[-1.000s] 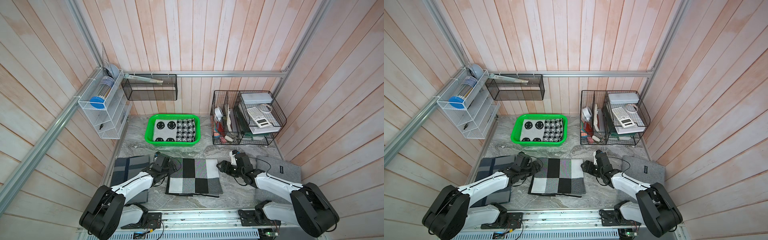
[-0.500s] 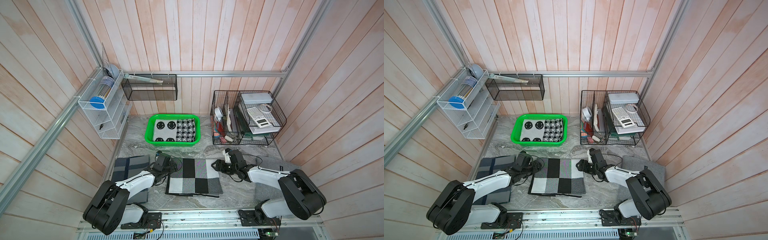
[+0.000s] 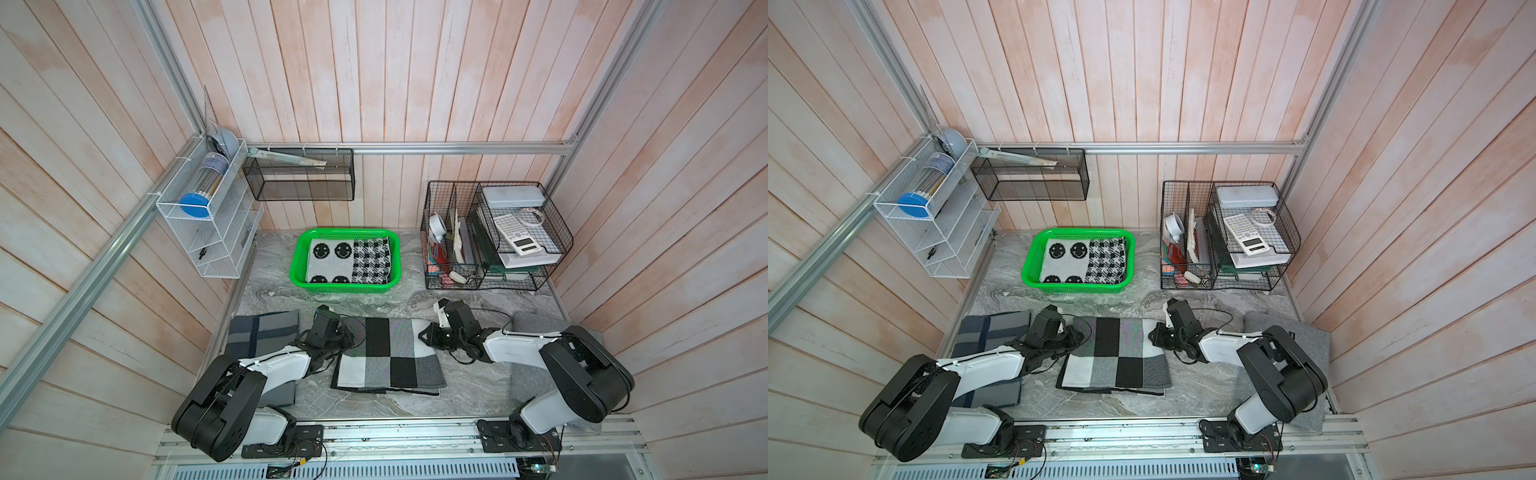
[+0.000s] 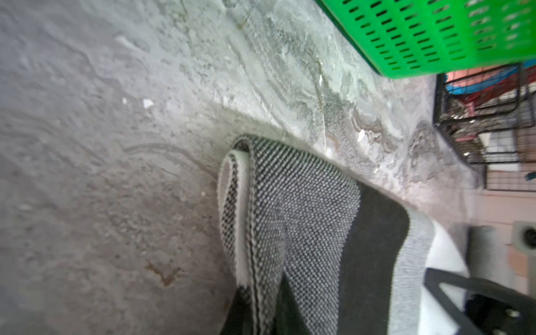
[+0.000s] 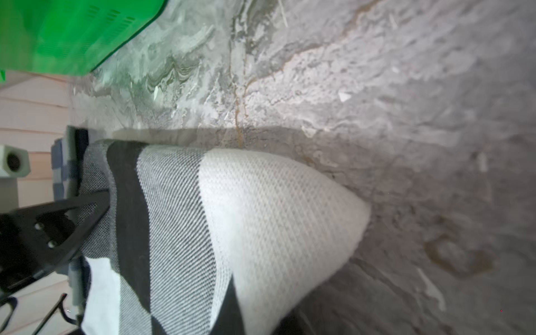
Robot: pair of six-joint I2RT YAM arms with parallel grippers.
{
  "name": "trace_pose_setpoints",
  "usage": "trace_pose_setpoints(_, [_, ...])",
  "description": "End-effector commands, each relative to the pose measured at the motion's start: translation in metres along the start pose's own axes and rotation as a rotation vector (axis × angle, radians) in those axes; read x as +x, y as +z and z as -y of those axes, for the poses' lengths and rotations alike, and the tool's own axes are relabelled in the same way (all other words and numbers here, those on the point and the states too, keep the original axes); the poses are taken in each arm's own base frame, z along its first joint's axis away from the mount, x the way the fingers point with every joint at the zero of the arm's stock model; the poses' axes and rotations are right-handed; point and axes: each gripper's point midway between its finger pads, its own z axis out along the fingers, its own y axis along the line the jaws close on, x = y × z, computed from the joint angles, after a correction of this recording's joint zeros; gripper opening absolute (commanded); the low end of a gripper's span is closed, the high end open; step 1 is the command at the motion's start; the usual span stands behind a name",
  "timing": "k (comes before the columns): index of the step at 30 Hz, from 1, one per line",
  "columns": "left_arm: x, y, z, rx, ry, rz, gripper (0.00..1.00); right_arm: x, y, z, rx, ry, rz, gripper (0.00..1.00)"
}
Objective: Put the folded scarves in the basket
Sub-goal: Pick up the scarf at the center of the board, then place the scarf in the basket.
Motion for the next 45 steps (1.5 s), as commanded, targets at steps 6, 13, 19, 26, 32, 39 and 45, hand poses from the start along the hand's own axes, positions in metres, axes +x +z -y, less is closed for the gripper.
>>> trace_pose_setpoints(6, [-0.023,-0.033,0.039,0.160,0.051,0.113,0.00,-0.021,-0.039,-0.038,-0.108,-0.088,0.139,0.00])
trace_pose_setpoints(13, [-0.049,-0.070,0.054,0.187,0.077,0.258,0.00,-0.040,-0.070,-0.072,-0.178,-0.156,0.217,0.00])
trace_pose_setpoints(19, [-0.083,-0.098,0.062,0.117,0.100,0.390,0.00,-0.070,-0.093,-0.111,-0.240,-0.202,0.298,0.00])
trace_pose_setpoints(26, [-0.137,-0.122,0.066,-0.042,0.120,0.523,0.00,-0.118,-0.103,-0.152,-0.262,-0.259,0.411,0.00])
trace_pose_setpoints(32, [-0.197,-0.133,0.077,-0.077,0.113,0.588,0.00,-0.162,-0.098,-0.186,-0.270,-0.311,0.464,0.00])
trace_pose_setpoints(39, [-0.271,-0.140,0.081,-0.074,0.080,0.658,0.00,-0.221,-0.077,-0.207,-0.279,-0.318,0.480,0.00])
trace_pose_setpoints(45, [-0.324,-0.137,0.088,-0.072,0.115,0.697,0.00,-0.265,-0.057,-0.218,-0.267,-0.337,0.495,0.00])
